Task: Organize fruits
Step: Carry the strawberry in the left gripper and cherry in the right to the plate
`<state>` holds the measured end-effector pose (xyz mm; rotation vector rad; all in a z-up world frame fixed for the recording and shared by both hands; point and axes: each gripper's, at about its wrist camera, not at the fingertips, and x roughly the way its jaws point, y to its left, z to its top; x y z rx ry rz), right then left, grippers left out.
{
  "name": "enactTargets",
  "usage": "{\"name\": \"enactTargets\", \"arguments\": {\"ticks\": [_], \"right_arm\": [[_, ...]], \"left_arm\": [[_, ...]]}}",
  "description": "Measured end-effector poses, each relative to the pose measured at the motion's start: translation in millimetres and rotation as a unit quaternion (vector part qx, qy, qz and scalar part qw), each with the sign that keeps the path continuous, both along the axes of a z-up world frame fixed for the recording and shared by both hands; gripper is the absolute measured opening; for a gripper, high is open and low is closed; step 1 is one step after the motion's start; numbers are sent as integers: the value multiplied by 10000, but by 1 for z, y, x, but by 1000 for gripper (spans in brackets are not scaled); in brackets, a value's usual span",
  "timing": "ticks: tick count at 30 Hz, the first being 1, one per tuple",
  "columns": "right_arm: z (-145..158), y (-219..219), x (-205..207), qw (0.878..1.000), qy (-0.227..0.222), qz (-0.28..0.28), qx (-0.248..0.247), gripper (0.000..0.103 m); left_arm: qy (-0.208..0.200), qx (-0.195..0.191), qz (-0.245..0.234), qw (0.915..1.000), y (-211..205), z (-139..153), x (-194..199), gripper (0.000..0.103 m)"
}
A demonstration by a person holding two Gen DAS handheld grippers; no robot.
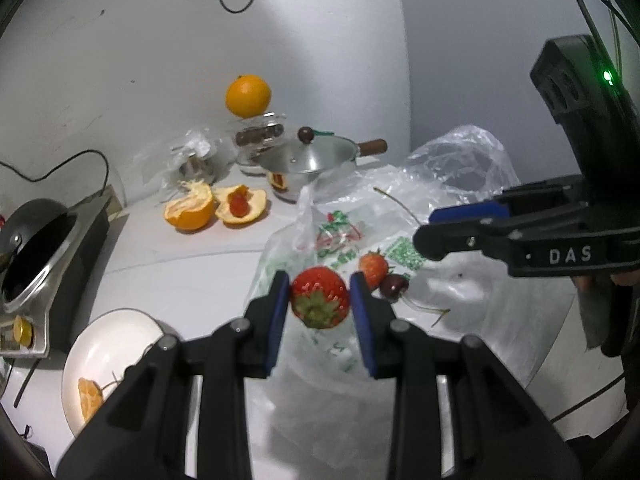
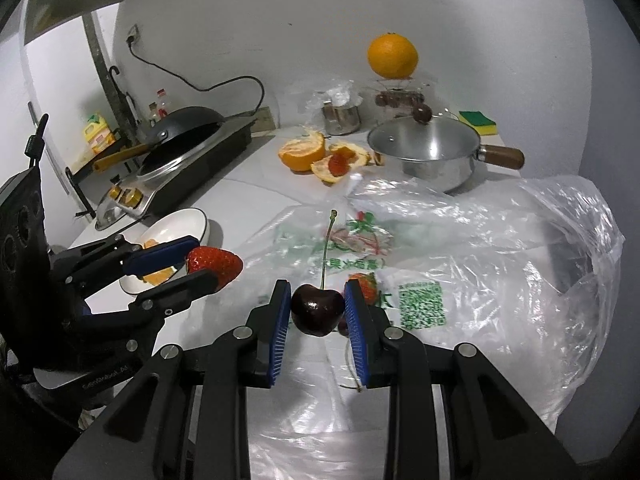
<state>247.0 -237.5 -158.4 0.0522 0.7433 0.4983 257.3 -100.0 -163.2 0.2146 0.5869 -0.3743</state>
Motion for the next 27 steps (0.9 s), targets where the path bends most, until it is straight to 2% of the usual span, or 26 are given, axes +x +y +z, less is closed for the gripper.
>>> {"name": "enactTargets", "arguments": {"ticks": [27], "right_arm": [[8, 109, 0, 9972, -52, 581, -466, 29]], "left_arm": [[-31, -522, 672, 9964, 113, -3, -22, 32]]}}
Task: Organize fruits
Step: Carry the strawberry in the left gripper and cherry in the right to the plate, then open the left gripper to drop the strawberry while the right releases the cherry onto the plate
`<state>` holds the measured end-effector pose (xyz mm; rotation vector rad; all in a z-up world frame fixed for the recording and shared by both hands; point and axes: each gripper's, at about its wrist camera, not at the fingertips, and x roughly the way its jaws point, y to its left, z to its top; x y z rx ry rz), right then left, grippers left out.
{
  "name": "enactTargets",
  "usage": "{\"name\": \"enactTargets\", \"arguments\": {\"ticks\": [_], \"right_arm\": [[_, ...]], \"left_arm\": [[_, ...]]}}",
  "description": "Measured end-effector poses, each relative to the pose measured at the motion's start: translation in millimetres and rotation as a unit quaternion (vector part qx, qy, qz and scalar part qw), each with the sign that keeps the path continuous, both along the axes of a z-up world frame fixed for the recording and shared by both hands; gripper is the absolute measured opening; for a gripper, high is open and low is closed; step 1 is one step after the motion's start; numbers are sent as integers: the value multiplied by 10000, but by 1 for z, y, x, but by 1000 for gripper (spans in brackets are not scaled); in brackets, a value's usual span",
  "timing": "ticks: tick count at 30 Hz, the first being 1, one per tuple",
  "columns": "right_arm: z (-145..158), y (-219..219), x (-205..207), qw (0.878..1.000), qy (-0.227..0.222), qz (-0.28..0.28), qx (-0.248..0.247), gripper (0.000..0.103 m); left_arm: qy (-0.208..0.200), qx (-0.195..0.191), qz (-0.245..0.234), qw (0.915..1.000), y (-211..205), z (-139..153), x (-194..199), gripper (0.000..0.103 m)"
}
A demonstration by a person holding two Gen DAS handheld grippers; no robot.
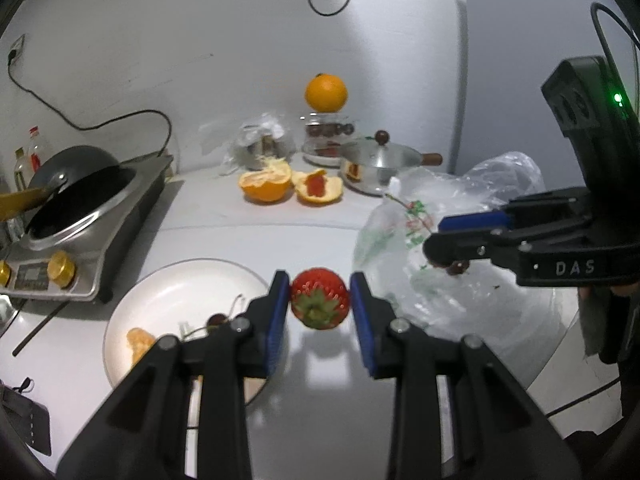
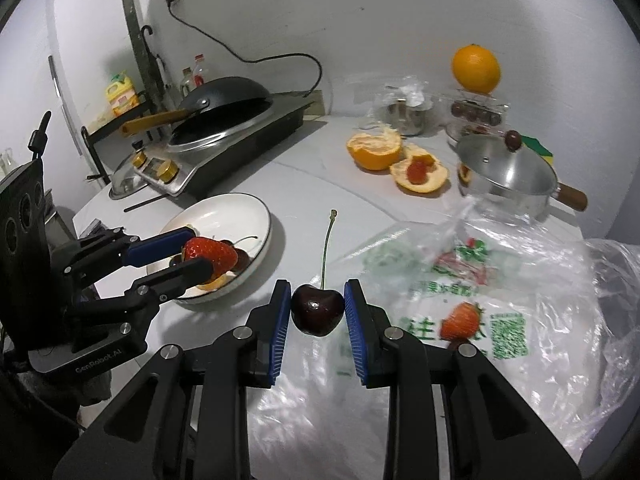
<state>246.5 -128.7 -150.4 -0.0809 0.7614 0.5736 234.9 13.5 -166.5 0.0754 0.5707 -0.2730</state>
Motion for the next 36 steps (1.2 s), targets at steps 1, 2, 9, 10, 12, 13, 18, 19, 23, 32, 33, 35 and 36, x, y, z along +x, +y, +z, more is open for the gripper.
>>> {"name": "enactTargets", "arguments": {"ticks": [1, 2, 9, 10, 12, 13, 18, 19, 23, 32, 33, 35, 36], "right_arm": [[0, 5, 1, 10000, 5, 28, -8, 29], [0, 8, 1, 10000, 8, 53, -14, 29], [-4, 39, 5, 9996, 44, 255, -96, 29], [-4, 44, 6, 9995, 48, 291, -108, 29], [-5, 52, 7, 9993, 58, 346, -126, 29], [-6, 56, 8, 9992, 63, 371, -135, 29], [-9, 75, 13, 9986, 106, 493, -176, 29], [-9, 78, 15, 9985, 115, 512, -180, 29], [-14, 94, 22, 9979, 155, 601, -200, 29], [-24, 130, 40, 9962, 156, 822, -257, 29], [-25, 134, 43, 9959, 151, 852, -273, 29], [-29, 142, 49, 9954, 146, 902, -297, 29], [-30, 146, 51, 9951, 157, 923, -308, 29]], "left_arm": [[-1, -5, 30, 10000, 4, 0, -1, 32], [-3, -11, 59, 10000, 8, 0, -1, 32], [-8, -67, 278, 9996, 38, -4, -3, 32], [-4, -80, 319, 9995, 43, -5, -3, 32], [4, -92, 389, 9992, 52, -6, -3, 32], [9, -103, 428, 9990, 57, -7, -3, 32], [25, -144, 579, 9982, 78, -11, -3, 32], [26, -156, 605, 9980, 82, -12, -3, 32], [36, -170, 695, 9974, 96, -14, 1, 32], [33, -135, 903, 9958, 122, -20, 20, 32], [26, -105, 917, 9957, 124, -21, 24, 32], [49, -72, 959, 9954, 128, -25, 30, 32], [83, -82, 978, 9951, 130, -27, 34, 32]]}}
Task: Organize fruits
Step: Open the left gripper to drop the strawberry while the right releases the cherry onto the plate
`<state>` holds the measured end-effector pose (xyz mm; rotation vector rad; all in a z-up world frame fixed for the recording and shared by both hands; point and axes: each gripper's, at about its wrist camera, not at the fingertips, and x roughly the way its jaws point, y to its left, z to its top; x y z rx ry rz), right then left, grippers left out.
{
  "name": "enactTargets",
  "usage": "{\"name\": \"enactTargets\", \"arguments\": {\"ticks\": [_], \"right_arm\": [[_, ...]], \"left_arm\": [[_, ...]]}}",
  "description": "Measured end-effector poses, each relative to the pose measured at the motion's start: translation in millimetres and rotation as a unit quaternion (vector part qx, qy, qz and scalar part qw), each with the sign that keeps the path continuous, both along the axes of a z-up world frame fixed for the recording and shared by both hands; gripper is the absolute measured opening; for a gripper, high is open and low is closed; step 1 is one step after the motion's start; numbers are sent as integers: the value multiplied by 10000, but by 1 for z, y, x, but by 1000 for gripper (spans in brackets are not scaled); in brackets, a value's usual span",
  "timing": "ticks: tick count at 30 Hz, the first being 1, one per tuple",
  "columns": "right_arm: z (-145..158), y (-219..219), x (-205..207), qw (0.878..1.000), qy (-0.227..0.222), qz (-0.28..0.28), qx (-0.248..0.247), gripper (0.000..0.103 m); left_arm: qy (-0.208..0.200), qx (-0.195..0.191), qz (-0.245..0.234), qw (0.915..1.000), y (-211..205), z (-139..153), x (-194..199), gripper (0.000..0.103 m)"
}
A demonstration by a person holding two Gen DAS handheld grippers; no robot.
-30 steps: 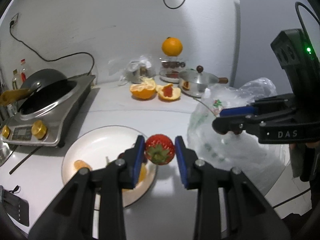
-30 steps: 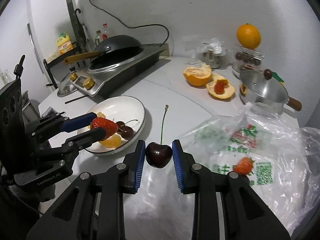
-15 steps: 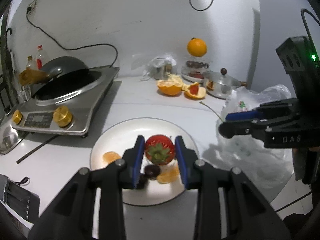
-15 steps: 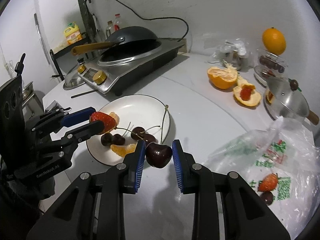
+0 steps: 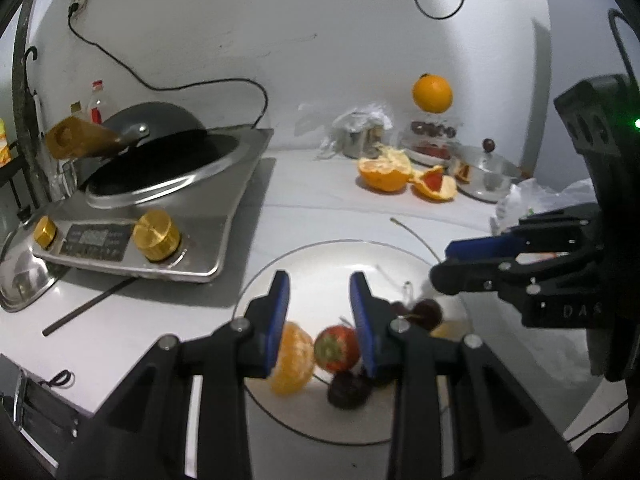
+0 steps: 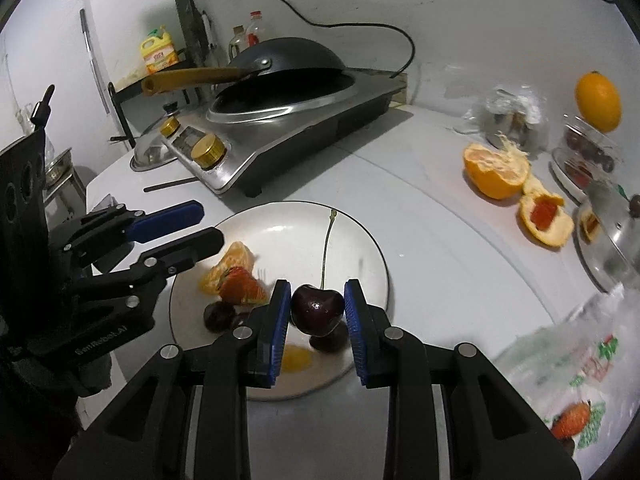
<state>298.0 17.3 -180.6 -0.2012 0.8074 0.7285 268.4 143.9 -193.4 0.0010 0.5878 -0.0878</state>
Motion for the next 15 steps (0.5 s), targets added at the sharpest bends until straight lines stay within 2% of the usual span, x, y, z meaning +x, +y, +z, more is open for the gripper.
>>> {"name": "enactTargets", "arguments": {"ticks": [15], "right_arm": [[-21, 32, 25, 9996, 208, 202, 32, 29]], "left_arm": [[217, -217, 349, 9989, 28, -14, 12, 33]]}}
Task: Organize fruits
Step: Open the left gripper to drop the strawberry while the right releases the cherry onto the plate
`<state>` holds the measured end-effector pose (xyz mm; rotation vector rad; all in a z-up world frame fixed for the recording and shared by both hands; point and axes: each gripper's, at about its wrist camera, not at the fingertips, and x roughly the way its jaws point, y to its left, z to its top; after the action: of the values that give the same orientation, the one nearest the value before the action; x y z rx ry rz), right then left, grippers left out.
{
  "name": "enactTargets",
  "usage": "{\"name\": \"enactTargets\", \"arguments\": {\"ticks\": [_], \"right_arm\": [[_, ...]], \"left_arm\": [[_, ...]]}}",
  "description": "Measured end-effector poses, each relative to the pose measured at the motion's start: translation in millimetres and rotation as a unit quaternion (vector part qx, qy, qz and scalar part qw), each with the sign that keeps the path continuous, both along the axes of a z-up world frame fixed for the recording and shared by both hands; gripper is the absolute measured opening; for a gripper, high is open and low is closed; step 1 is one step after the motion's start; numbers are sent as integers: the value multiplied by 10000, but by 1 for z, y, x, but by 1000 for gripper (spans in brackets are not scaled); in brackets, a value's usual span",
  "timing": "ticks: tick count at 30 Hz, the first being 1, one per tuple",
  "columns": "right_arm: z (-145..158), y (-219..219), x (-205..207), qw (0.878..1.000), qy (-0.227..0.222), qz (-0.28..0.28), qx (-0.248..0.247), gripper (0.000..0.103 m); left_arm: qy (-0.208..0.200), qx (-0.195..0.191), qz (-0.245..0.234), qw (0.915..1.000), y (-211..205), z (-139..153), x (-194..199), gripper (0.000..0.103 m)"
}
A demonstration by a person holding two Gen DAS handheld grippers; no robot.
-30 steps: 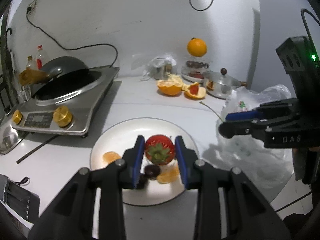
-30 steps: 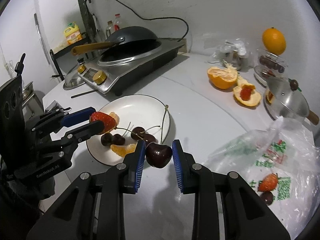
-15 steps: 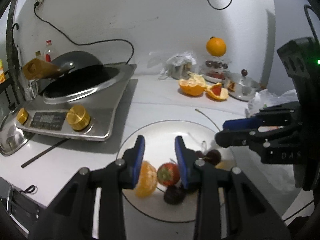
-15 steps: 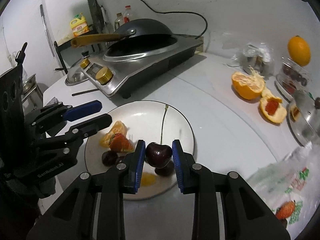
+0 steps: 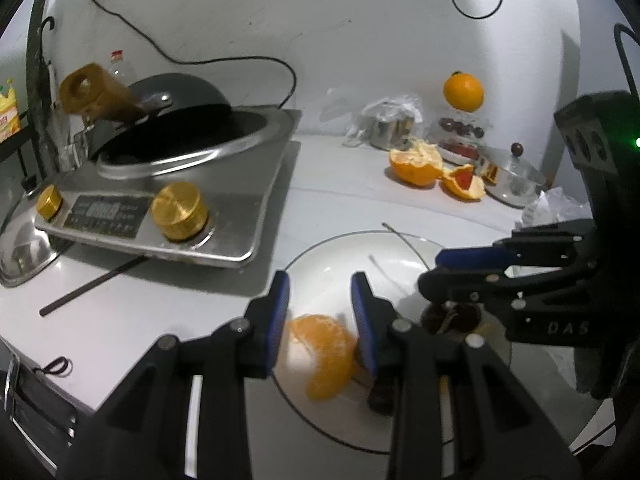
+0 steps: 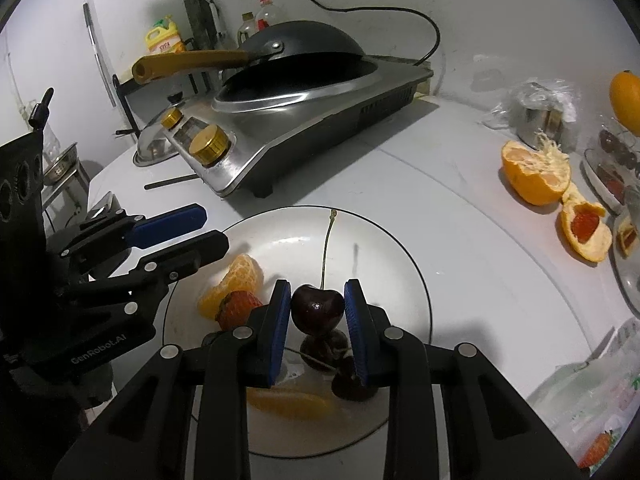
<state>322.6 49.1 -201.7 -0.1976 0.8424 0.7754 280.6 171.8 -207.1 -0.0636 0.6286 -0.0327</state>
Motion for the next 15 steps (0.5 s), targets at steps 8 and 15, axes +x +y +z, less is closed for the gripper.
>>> {"name": "enactTargets", "arguments": {"ticks": [8, 15], "right_arm": [[-3, 7, 2, 10000, 75, -47, -43, 34], [9, -1, -11, 9999, -58, -132, -27, 44]], "left_arm": [[38, -17, 103, 9999, 6, -2, -5, 42], [-101, -79, 191, 9997, 5, 10, -20, 58]]}}
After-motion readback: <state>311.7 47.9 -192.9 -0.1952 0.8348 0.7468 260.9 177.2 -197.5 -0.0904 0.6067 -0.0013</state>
